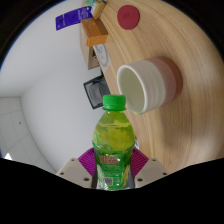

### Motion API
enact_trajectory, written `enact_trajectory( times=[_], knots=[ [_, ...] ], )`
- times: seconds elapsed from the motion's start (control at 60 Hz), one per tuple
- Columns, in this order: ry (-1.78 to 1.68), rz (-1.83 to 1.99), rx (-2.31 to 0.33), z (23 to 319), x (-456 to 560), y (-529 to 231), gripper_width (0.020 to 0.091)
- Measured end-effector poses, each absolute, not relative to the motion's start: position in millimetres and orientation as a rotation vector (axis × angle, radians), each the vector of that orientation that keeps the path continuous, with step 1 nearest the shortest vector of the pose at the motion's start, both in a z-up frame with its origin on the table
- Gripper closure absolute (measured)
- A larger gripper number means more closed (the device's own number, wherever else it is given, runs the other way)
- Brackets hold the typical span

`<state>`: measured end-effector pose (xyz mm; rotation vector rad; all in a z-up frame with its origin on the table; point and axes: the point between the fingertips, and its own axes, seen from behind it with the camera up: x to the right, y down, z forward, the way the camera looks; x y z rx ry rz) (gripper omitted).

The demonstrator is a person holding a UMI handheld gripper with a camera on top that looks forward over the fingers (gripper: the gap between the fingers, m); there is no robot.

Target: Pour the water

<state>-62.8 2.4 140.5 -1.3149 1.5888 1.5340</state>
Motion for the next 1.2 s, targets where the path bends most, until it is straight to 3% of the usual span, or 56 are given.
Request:
enact_trajectory(
  times=[0.333,0.483,0.6,0.8,0.933,1.2],
  knots=[
    [1.452,1.451,-1.525,136.6,-67.5,-14.4,0.0677],
    [0.989,1.189,-1.739,176.3,-48.9,-23.6,0.0677],
    [0.585,0.78,-1.862,204.7,2.7,-19.2,0.0673],
    [0.207,0.114,-1.846,235.3,117.6,-14.0,0.0651],
    [0.119,-0.025,-1.838,209.8,173.7,-5.1,0.0651],
    [0.112,-0.08,-1.912,117.9,233.7,2.9,0.0652]
  ],
)
